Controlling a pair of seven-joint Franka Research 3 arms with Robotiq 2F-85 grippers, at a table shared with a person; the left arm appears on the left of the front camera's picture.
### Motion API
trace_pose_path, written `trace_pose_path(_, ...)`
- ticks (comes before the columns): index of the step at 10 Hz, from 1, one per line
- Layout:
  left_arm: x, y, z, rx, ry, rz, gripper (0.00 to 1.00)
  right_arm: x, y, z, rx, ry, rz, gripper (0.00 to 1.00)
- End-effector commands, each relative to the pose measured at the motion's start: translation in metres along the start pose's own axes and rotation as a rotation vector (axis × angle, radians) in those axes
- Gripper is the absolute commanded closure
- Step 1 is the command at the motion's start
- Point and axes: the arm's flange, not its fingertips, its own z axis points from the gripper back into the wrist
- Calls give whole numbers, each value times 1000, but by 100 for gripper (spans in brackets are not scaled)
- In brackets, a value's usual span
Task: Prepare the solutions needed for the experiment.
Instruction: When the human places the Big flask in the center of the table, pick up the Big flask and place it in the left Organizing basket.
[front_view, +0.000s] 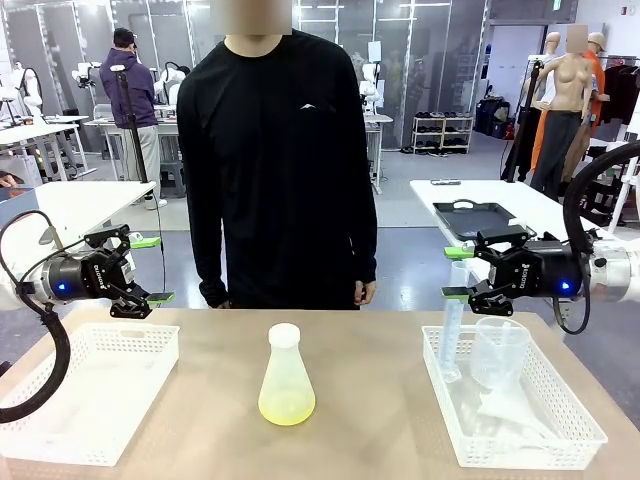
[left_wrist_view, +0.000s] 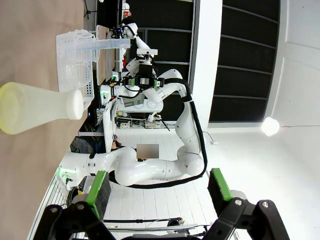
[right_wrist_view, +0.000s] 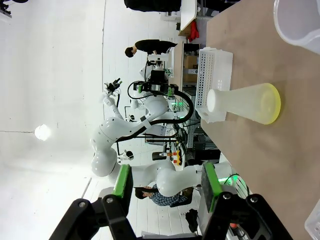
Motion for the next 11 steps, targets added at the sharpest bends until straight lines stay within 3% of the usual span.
trace_pose_path(1, -1, -2, 0, -1, 1, -9, 0, 0, 1, 0, 5, 1, 8, 30)
trace_pose_path(10, 0, 0, 0, 0, 0, 0, 0, 0, 1, 0, 5, 1, 8, 30)
trace_pose_path(11, 6, -2, -6, 33, -17, -99, 0, 0, 1, 0, 5, 1, 8, 30)
